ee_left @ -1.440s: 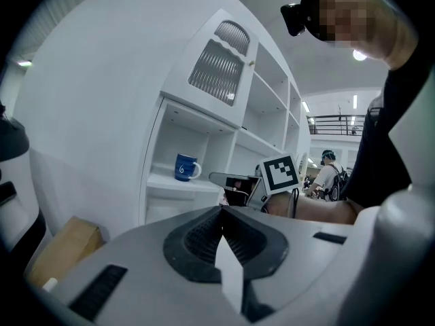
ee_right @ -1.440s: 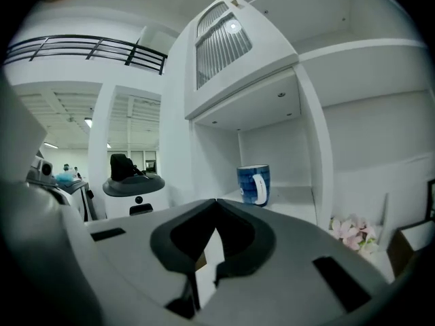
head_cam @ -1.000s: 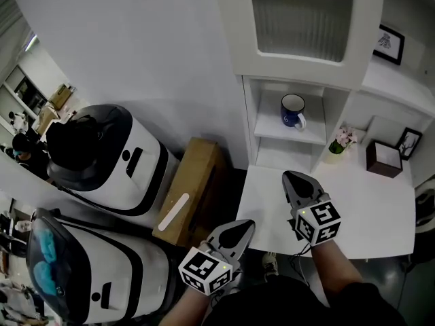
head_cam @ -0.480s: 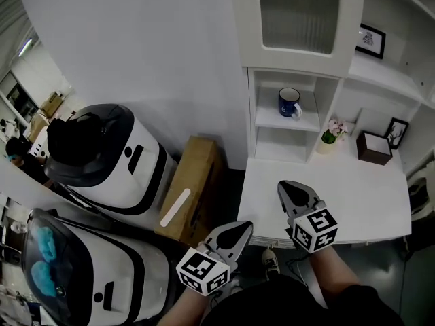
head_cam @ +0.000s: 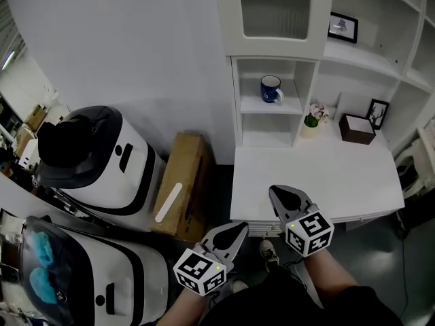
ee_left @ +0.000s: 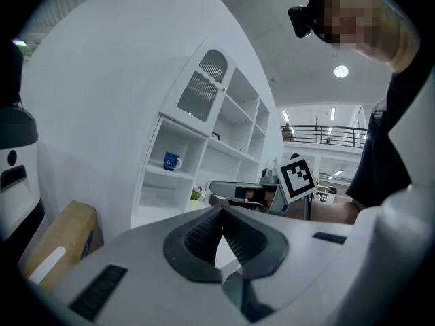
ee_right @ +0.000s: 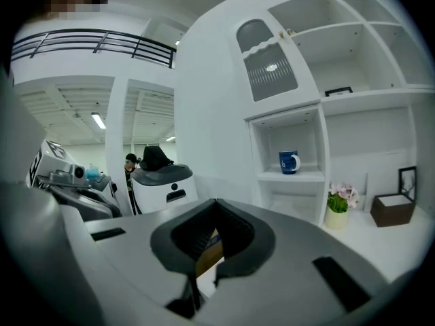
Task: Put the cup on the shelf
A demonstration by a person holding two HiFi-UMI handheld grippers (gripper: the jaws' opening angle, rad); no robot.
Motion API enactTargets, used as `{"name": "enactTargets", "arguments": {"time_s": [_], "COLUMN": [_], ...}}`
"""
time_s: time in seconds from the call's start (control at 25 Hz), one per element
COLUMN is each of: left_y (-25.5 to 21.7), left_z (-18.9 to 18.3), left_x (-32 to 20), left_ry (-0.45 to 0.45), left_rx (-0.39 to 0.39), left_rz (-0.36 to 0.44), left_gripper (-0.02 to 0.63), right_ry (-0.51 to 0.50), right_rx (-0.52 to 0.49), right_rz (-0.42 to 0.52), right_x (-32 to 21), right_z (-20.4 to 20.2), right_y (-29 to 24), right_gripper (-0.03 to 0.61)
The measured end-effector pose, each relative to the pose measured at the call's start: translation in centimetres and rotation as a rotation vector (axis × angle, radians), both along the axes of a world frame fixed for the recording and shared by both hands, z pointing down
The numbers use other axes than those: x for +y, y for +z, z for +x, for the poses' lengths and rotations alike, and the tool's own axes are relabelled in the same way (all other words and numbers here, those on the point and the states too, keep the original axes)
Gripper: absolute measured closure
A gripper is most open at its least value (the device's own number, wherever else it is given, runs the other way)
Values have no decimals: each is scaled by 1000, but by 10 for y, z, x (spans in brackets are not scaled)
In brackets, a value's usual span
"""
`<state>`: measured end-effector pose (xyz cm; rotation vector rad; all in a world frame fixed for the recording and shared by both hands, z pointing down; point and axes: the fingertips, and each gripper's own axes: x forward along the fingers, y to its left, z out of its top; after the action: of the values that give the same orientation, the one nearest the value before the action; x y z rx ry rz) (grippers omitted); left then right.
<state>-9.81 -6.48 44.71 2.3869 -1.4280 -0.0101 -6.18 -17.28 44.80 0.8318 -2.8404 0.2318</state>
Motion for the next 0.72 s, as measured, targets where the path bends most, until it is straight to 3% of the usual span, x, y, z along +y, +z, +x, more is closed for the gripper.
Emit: {"name": "enactTargets", "arguments": {"time_s": [0.72], "left_y": [2], "left_z": [44], "left_x": [80], "left_ry": [138], "left_rx": [7], "left_rz": [24], "left_gripper": [609], "right_ry": [111], "right_rx": [19], "right_rz": [-18], "right_x": [110], "right_z": [59], "right_y": [14], "right_gripper": [574]}}
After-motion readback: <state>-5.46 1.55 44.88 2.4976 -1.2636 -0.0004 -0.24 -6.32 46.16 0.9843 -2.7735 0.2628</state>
